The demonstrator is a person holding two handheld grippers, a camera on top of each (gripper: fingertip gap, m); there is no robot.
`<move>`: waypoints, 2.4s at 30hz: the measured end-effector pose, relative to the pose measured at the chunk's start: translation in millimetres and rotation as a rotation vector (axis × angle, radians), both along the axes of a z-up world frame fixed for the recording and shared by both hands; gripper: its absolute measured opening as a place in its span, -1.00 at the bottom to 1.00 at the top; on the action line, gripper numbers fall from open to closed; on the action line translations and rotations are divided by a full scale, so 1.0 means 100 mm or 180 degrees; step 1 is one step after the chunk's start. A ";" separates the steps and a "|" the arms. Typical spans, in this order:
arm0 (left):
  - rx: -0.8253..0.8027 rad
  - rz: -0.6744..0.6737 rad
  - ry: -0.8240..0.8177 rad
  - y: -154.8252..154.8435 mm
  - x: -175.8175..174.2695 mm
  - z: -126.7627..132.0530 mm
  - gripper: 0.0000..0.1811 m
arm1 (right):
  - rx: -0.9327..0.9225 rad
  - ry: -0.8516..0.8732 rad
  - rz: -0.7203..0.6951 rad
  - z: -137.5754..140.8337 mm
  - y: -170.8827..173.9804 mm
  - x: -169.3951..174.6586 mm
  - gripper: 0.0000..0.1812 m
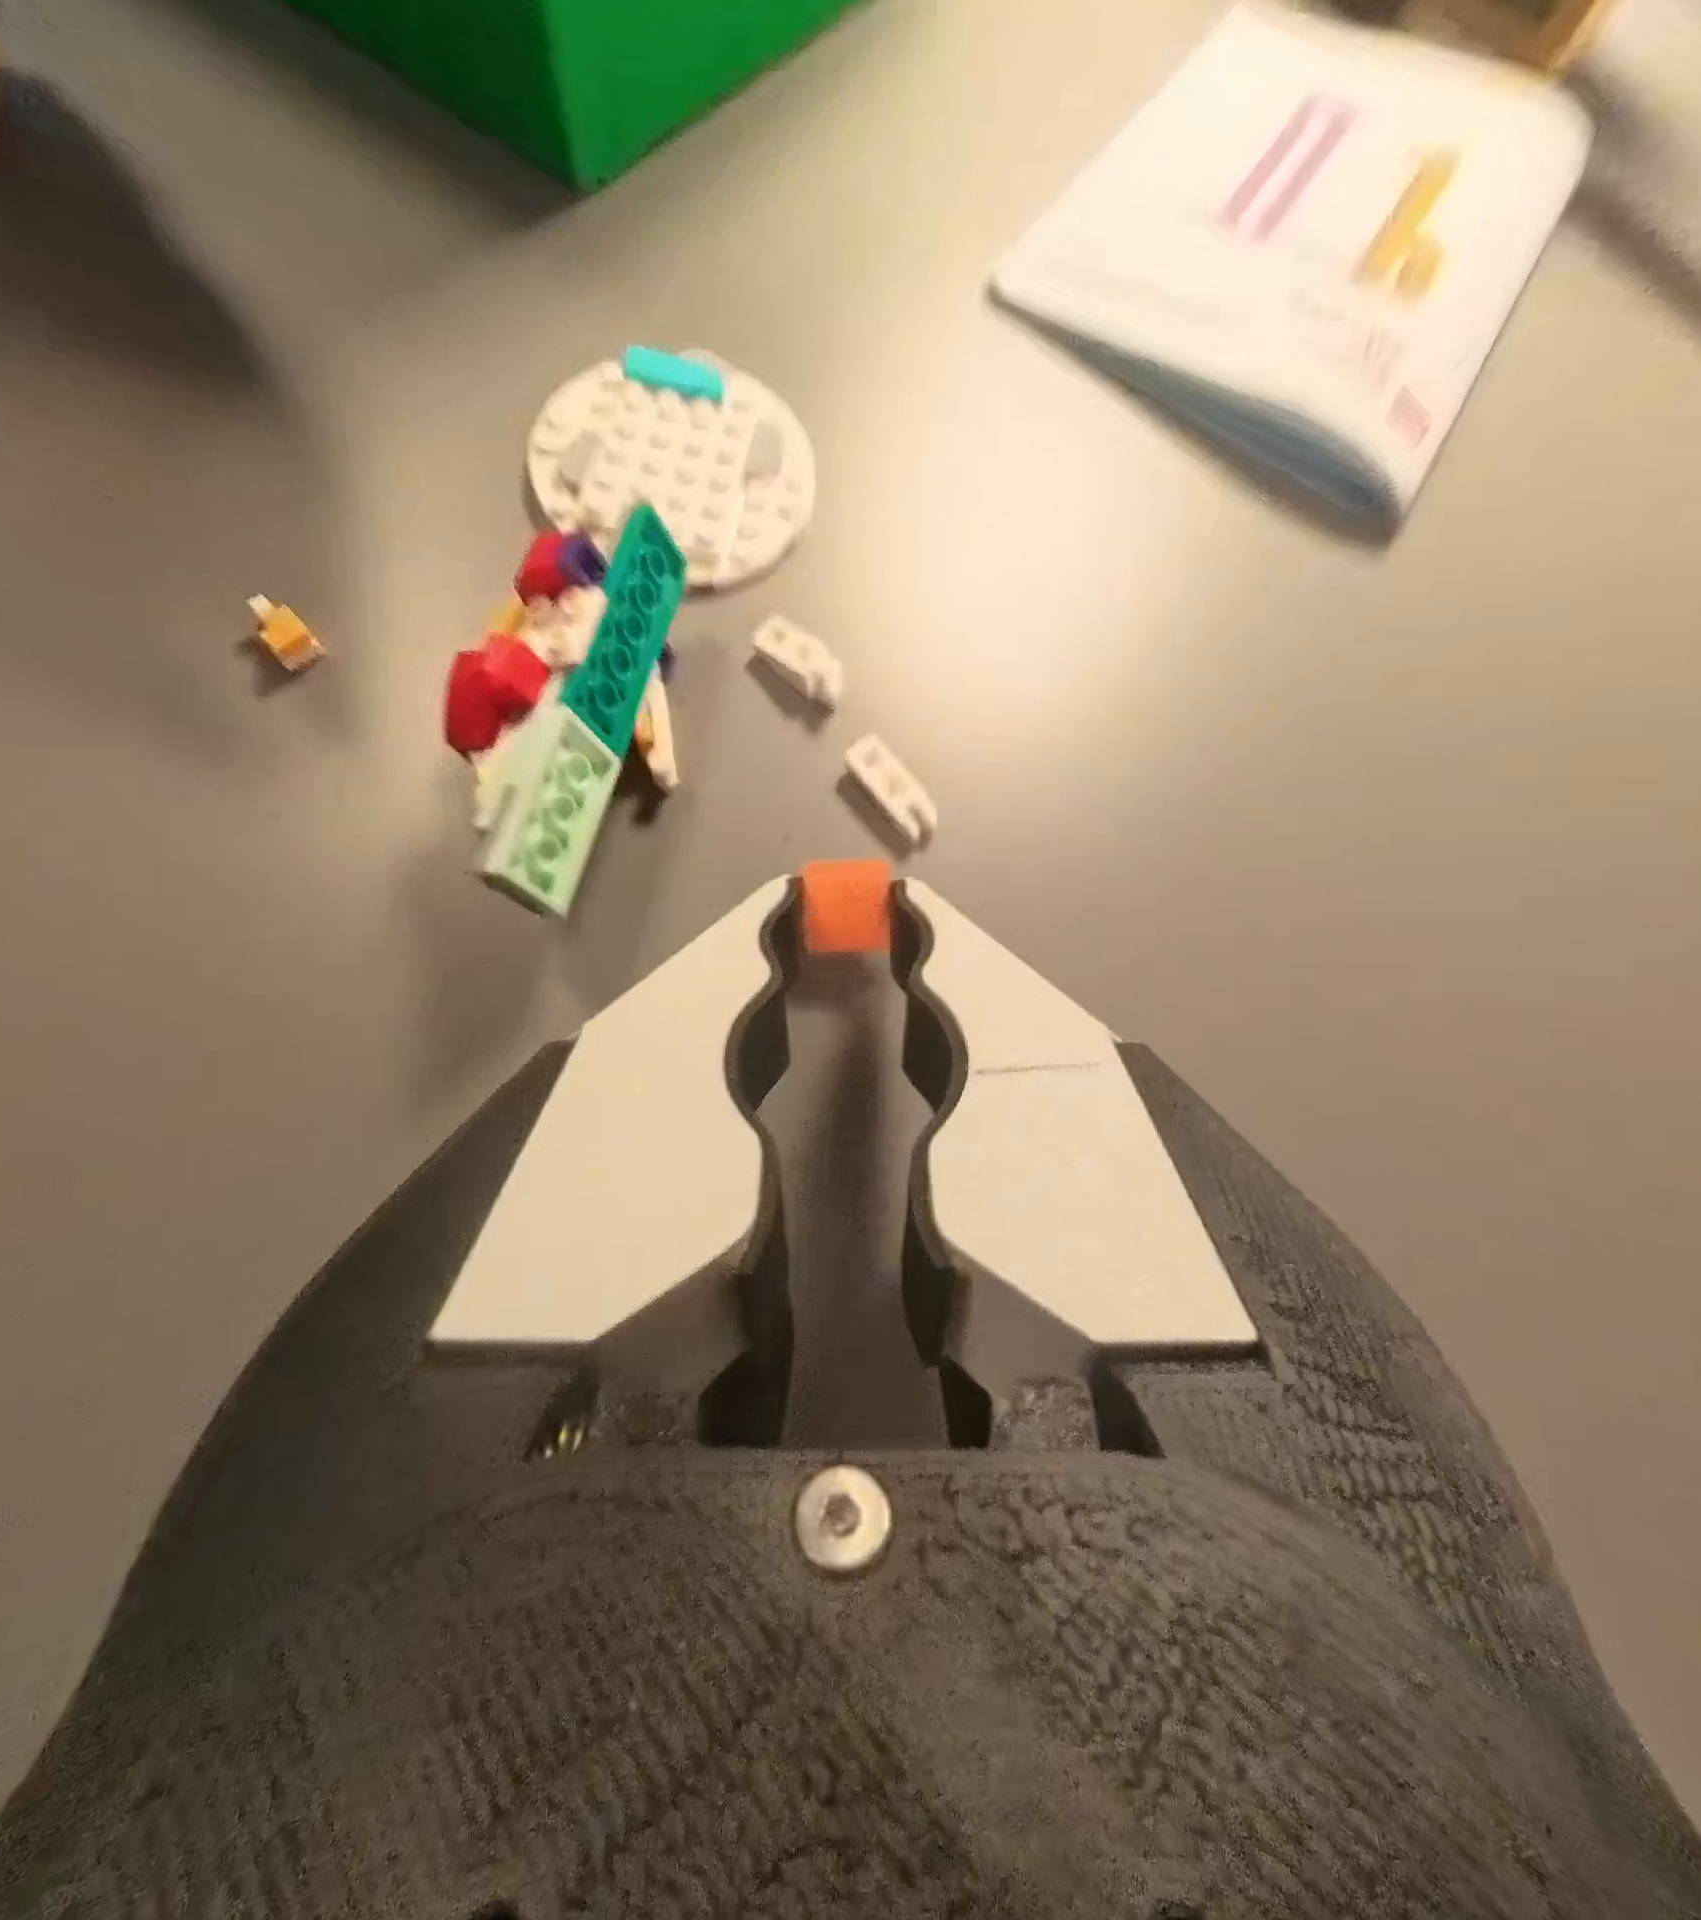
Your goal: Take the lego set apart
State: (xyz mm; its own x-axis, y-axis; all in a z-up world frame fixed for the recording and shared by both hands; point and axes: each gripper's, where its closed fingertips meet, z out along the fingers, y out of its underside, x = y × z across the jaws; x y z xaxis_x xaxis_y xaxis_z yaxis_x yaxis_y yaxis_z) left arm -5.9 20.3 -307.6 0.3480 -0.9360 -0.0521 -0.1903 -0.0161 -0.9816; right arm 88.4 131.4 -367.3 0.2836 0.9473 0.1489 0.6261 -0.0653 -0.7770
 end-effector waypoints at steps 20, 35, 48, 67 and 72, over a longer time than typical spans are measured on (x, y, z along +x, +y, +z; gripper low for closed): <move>-0.0221 0.0168 -0.1031 0.03 0.07 0.53 -0.93 | 0.3508 0.1003 0.0913 1.17 -1.09 -1.02 -0.85; 0.2511 0.0636 0.1486 0.12 -0.08 0.06 -0.95 | 0.3166 0.0372 0.1229 0.72 -1.05 -1.03 -0.89; 0.1834 0.0225 0.0874 -0.02 -0.01 0.08 -0.95 | 0.2288 0.0634 0.1297 0.67 -1.11 -1.04 -0.96; -0.1384 -0.1967 -0.1622 -0.71 0.06 0.69 -0.95 | -0.0670 0.2598 0.2458 1.26 -1.83 -0.95 -0.98; -0.1171 -0.0995 -0.1592 -0.23 -0.07 0.61 -0.95 | 0.0055 0.2546 0.1520 1.22 -1.36 -1.03 -0.99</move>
State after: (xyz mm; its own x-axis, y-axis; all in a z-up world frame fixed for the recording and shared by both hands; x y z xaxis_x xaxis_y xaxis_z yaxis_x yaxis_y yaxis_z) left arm -12.5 -2.4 -246.5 -0.0414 -0.9223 0.3842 0.2335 -0.3828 -0.8938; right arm -14.4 -5.0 -245.0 -0.1112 0.9895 0.0925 -0.1386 0.0768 -0.9874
